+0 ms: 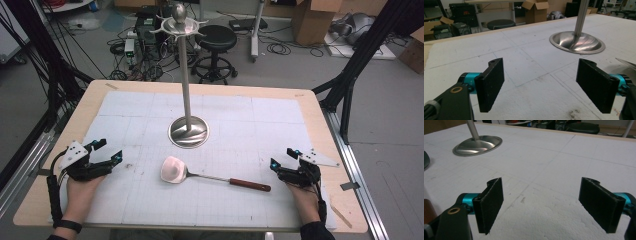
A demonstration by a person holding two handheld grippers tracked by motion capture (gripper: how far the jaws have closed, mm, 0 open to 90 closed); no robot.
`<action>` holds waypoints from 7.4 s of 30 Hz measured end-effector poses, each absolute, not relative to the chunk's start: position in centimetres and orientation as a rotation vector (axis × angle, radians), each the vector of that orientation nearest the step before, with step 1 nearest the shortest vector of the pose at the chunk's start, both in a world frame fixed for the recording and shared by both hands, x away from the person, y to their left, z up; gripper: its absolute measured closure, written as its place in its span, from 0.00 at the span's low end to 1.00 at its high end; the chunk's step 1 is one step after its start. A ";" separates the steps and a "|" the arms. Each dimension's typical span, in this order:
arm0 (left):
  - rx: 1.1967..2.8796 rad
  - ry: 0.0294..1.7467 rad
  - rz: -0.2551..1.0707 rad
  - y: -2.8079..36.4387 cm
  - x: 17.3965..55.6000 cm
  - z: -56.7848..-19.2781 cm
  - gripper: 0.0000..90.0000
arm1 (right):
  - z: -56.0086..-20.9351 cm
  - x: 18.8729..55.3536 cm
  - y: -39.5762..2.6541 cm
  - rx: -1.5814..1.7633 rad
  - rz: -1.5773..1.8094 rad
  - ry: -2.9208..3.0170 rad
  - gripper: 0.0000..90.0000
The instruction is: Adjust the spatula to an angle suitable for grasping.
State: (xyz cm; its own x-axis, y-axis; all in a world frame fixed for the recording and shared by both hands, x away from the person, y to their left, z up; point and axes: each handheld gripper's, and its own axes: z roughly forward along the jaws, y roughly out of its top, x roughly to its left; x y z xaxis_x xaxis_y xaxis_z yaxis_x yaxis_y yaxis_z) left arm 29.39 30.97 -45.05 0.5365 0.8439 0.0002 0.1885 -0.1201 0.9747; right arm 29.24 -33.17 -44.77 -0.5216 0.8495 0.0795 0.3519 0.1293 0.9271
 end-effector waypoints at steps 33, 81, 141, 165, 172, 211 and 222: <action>1.640 0.878 0.719 30.8 29.4 -45.0 0.24 | -42.0 29.9 -30.7 0.998 1.549 2.012 0.19; 1.643 0.881 0.719 30.8 29.4 -45.0 0.24 | -43.7 31.4 -15.9 0.442 1.066 2.798 0.67; 1.610 0.874 0.717 31.1 29.2 -45.1 0.24 | -41.9 34.9 -1.0 -0.110 0.992 2.992 0.94; 1.619 0.861 0.722 31.0 29.2 -45.1 0.23 | -41.0 34.8 -2.5 0.022 1.077 2.889 0.49; 1.619 0.861 0.722 31.0 29.1 -45.1 0.23 | -39.7 34.1 -8.0 0.196 1.199 2.744 0.41; 1.605 0.867 0.714 31.1 29.2 -45.1 0.23 | -44.7 29.9 -27.0 1.041 1.384 2.052 0.21; 1.603 0.861 0.715 31.1 29.1 -45.1 0.23 | -44.8 29.5 -27.4 1.080 1.381 1.957 0.21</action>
State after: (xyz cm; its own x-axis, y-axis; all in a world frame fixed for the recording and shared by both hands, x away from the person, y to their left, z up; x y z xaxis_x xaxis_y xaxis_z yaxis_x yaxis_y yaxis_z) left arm 29.13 31.12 -45.11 0.5493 0.8356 0.0039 0.1574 -0.1080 0.9816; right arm 29.49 -27.38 -44.78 -0.5550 0.8310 0.0380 0.3143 0.1672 0.9345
